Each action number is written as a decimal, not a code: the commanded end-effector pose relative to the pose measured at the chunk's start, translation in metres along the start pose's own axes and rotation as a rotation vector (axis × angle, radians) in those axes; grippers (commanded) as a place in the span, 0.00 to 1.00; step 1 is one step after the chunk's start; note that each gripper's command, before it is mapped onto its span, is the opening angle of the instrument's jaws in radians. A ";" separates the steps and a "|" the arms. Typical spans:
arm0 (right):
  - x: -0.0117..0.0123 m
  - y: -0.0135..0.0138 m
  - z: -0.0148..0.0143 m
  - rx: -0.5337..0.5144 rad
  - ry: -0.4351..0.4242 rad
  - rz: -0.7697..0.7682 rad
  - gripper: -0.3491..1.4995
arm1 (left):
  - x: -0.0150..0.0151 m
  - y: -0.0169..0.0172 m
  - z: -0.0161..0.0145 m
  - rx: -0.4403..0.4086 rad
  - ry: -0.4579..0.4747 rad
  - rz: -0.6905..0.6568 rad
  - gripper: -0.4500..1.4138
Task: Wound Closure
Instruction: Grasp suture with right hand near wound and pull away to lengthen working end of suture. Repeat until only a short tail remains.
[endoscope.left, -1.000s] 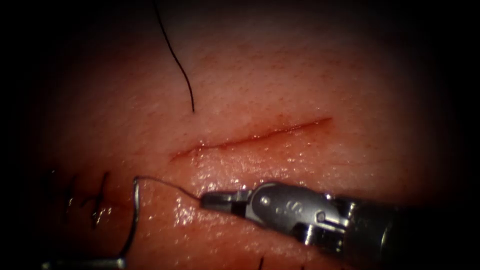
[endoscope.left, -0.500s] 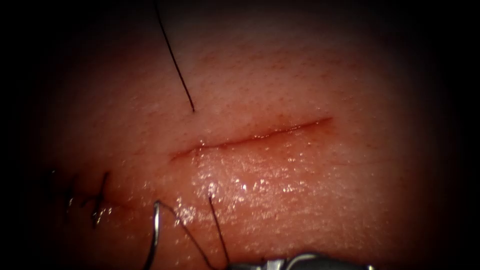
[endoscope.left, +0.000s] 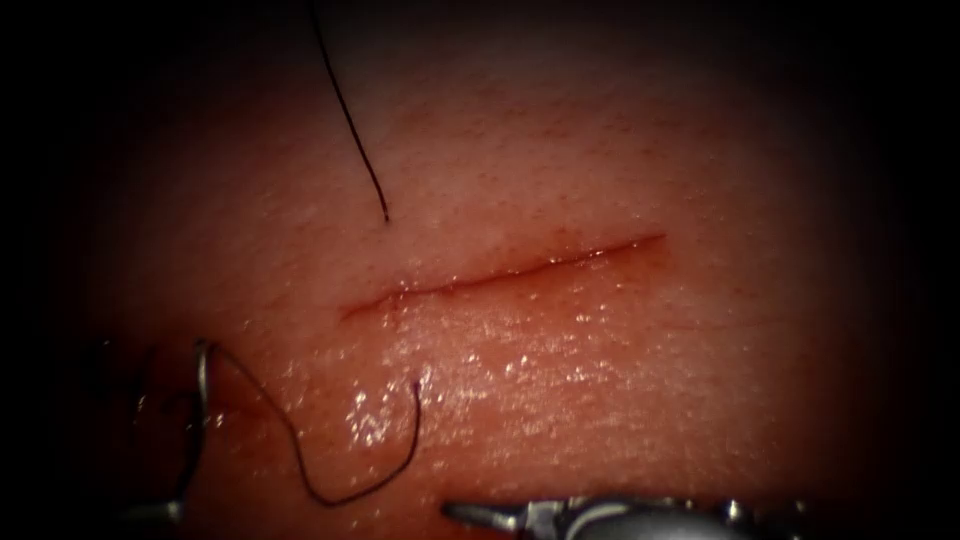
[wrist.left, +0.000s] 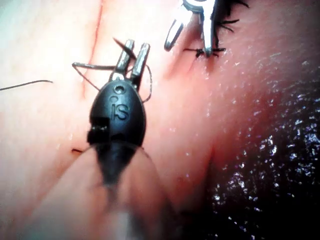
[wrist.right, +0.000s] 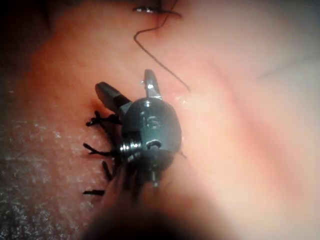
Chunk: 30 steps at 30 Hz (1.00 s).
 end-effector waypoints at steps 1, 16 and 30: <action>-0.0002 0.0022 0.0012 -0.015 -0.005 -0.040 0.90 | -0.0004 -0.0006 0.0003 0.018 0.006 0.005 0.00; -0.0024 0.0075 0.0076 -0.093 -0.040 -0.127 0.88 | -0.0016 -0.0035 -0.0006 0.089 -0.005 0.013 0.00; -0.0049 0.0073 0.0080 -0.049 -0.092 -0.095 0.00 | -0.0017 -0.0035 -0.0004 0.097 -0.012 0.015 0.00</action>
